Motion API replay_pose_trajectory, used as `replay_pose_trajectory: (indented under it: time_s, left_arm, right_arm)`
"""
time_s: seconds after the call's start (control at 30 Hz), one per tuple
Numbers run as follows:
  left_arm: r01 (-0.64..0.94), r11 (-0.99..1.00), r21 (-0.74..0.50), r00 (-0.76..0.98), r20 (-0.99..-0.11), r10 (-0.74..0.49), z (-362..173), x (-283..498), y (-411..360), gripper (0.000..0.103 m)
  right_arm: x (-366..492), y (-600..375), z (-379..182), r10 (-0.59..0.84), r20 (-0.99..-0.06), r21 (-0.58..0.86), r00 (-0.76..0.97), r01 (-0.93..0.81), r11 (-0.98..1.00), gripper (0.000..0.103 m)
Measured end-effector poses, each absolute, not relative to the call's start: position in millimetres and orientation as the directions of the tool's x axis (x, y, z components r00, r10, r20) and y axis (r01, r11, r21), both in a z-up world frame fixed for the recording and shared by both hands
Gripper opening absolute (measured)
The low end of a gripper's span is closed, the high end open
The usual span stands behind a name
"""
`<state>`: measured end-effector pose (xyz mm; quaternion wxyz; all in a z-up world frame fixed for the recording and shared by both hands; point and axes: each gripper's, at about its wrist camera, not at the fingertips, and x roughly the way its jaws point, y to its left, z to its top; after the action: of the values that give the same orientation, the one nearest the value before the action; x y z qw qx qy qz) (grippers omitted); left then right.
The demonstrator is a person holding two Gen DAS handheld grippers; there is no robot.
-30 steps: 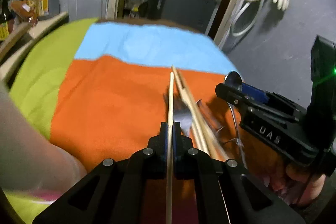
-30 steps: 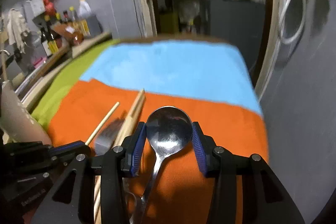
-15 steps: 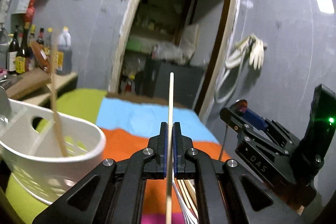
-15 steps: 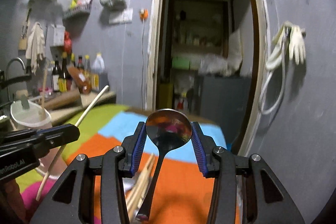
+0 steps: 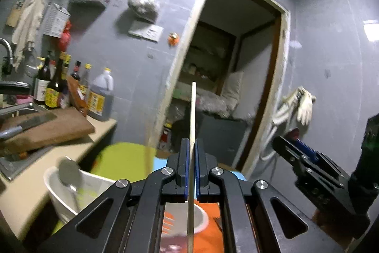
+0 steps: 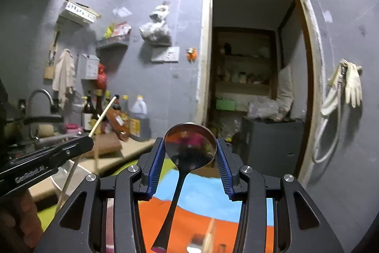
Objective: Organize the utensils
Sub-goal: 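Drop the chopstick into the caddy with the left tool while the right tool drops the ladle in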
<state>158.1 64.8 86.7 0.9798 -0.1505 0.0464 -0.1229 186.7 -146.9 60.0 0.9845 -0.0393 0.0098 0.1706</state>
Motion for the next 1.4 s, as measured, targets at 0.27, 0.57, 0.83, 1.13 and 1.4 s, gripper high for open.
replay_pose_trajectory:
  time_s: [0.27, 0.57, 0.83, 1.13, 1.4]
  left_arm:
    - [0.136, 0.910, -0.391, 0.988, -0.010, -0.152, 97.8, 170.2, 147.8, 0.002]
    - [0.057, 0.897, -0.438, 0.998, -0.008, -0.068, 81.4, 188.7, 190.4, 0.002]
    - [0.023, 0.906, -0.423, 1.000, 0.013, -0.019, 68.8, 195.0, 177.4, 0.002]
    - [-0.010, 0.942, -0.336, 1.000, -0.022, 0.002, 51.6, 178.4, 148.9, 0.002]
    - [-0.036, 0.966, -0.257, 0.994, -0.108, 0.009, 37.4, 166.7, 129.7, 0.003]
  right_arm:
    - [185.9, -105.5, 84.6, 0.405, 0.037, -0.030, 0.913, -0.404, 0.914, 0.041]
    - [193.8, -61.7, 74.3, 0.419, 0.040, -0.031, 0.907, -0.418, 0.908, 0.041]
    - [205.5, -52.8, 50.9, 0.396, -0.012, -0.044, 0.918, -0.397, 0.917, 0.041]
    - [209.0, -52.7, 30.0, 0.403, -0.077, -0.045, 0.912, -0.407, 0.912, 0.041]
    - [209.6, -52.9, 13.2, 0.427, -0.143, -0.011, 0.893, -0.433, 0.901, 0.041]
